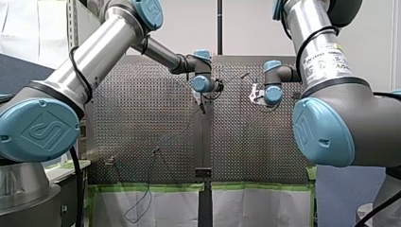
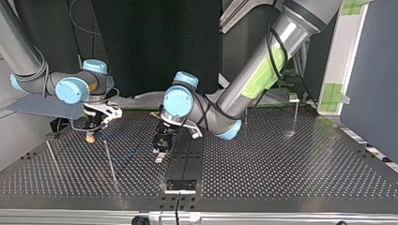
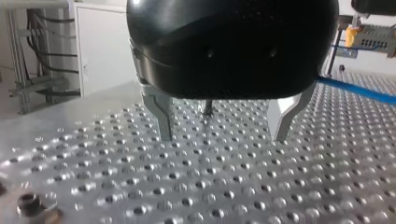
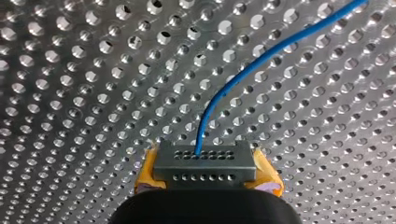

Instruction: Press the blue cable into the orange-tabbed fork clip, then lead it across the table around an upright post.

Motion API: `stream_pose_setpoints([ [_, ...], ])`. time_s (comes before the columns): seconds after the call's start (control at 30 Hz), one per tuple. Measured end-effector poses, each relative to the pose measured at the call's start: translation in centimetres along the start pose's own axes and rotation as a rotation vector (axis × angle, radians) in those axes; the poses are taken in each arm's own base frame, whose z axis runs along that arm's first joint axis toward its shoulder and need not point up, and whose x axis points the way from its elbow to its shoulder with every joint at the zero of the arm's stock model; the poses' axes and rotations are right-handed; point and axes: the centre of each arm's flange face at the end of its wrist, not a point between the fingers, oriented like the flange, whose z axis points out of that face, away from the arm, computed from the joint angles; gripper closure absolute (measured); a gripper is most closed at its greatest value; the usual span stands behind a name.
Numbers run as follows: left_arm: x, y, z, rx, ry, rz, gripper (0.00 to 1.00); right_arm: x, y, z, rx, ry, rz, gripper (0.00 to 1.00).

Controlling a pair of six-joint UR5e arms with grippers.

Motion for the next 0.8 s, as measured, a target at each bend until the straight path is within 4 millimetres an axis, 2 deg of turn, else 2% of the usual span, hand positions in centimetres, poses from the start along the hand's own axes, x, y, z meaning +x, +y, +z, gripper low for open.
stream_pose_setpoints([
  [0.43, 2.8, 1.9, 0.1, -0.043, 0.062, 0.025, 0.02, -2.7, 0.1, 0.3, -0.002, -0.035, -0.012, 1.0],
  [0.67, 2.9, 1.5, 0.0, -0.035, 0.073, 0.026, 0.02, -5.4, 0.9, 0.4, -0.01, -0.058, -0.02, 1.0],
  [0.8, 2.5, 0.5, 0.0, -0.033, 0.068, 0.025, 0.02, -6.7, 1.4, 0.5, -0.015, -0.068, -0.024, 1.0],
])
